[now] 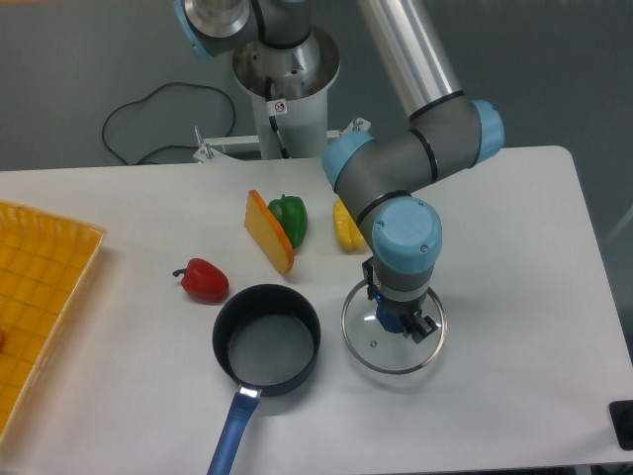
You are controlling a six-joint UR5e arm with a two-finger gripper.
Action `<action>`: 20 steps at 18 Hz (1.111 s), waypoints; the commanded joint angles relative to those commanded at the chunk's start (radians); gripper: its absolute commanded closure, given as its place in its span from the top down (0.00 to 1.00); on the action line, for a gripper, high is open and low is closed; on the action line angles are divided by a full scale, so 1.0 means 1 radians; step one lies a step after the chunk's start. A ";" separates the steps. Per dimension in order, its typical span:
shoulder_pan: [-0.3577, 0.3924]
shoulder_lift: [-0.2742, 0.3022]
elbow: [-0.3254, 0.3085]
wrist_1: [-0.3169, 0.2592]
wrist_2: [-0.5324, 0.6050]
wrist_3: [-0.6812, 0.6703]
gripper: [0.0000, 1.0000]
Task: Place the lid on the table
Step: 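Lower the held glass lid onto the table surface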
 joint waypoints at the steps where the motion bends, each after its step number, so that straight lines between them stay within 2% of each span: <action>1: 0.000 0.000 -0.002 0.002 0.000 0.000 0.53; 20: 0.000 -0.005 -0.041 0.034 0.002 -0.003 0.54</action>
